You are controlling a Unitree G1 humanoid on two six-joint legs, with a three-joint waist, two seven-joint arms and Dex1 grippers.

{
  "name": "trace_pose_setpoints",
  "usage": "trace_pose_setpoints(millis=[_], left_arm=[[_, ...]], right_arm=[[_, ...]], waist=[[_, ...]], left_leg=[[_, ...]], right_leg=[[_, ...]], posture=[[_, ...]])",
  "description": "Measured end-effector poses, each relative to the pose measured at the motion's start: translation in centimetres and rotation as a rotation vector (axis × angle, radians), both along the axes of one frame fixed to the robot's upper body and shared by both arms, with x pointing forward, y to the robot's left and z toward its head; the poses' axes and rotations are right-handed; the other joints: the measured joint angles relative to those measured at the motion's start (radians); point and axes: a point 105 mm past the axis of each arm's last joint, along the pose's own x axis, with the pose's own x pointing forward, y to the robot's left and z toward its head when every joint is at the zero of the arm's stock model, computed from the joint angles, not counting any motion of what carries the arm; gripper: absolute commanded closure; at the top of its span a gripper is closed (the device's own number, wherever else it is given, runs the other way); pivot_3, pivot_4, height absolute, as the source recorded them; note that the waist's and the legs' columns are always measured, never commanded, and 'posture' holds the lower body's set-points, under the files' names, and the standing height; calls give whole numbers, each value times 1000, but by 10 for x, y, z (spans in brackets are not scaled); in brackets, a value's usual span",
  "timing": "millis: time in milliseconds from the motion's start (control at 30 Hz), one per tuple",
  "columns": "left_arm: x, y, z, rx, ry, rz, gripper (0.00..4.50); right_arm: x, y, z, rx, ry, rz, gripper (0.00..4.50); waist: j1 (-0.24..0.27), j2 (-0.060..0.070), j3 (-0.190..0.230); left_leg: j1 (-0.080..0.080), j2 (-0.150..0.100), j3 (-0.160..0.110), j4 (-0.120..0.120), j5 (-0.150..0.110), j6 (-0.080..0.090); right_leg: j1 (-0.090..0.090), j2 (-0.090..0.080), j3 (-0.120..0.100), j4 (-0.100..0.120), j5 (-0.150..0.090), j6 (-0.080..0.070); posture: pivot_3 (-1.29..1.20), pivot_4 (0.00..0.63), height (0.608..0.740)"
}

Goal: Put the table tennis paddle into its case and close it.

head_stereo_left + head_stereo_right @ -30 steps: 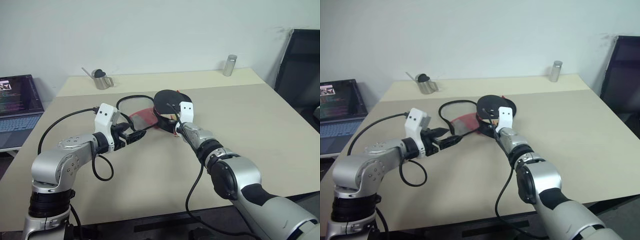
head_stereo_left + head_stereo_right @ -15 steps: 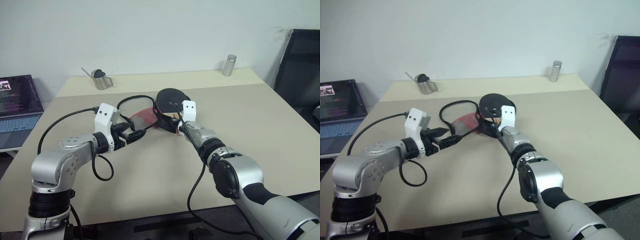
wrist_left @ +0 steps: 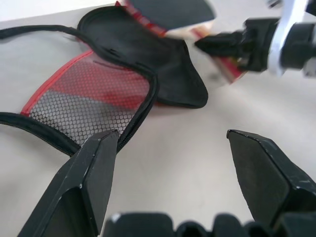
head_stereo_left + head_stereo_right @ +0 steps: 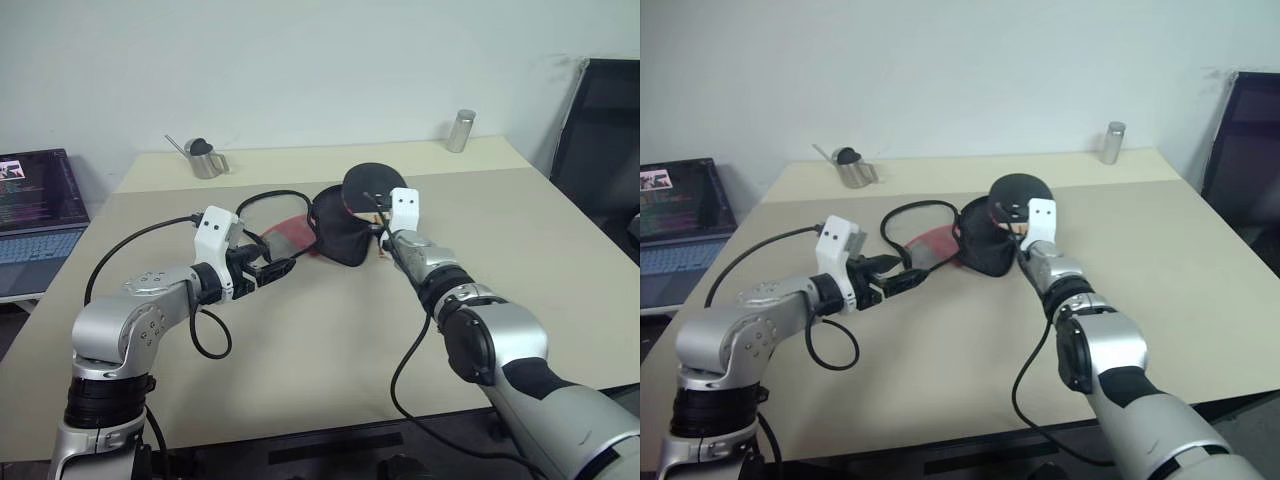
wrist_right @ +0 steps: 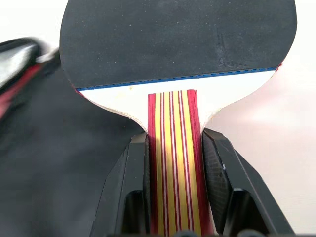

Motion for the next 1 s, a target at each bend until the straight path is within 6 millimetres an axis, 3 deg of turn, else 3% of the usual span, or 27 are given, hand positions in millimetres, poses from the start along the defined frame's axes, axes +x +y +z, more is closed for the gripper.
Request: trace_pose_setpoints(millis=[100,333,700,833,1000], left_arm=[[1,-3,1,-4,-1,-8,668],[3,-7,4,-13,-10,-19,668],[1,-3,0,0,-2,-2,668],[1,-2,-1,4,1,7,668],[1,-2,-1,4,0,7,668]], right_arm=[[0,1,0,3,2,13,3409],[-11,49,-9,15,17,154,3409],[-16,60,-16,-3,31,170,3409],[-17,62,-19,9,40,190,2183],[-17,62,-18,17,39,196,338]], waist=[[-9,0,0],[-16,0,0],[-3,0,0],[-3,0,0],[-4,0,0]], left_leg=[[1,0,2,0,0,0],[2,0,2,1,0,0],[2,0,2,1,1,-1],[2,0,2,1,1,-1],[2,0,3,1,1,-1]], right_leg=[[0,0,0,2,0,0],[-2,0,1,9,0,0],[-2,0,1,9,0,0],[-2,0,1,9,0,0],[-3,0,1,10,0,0]], posture=[[0,150,740],[0,150,740],[0,150,740],[0,150,740],[0,150,740]])
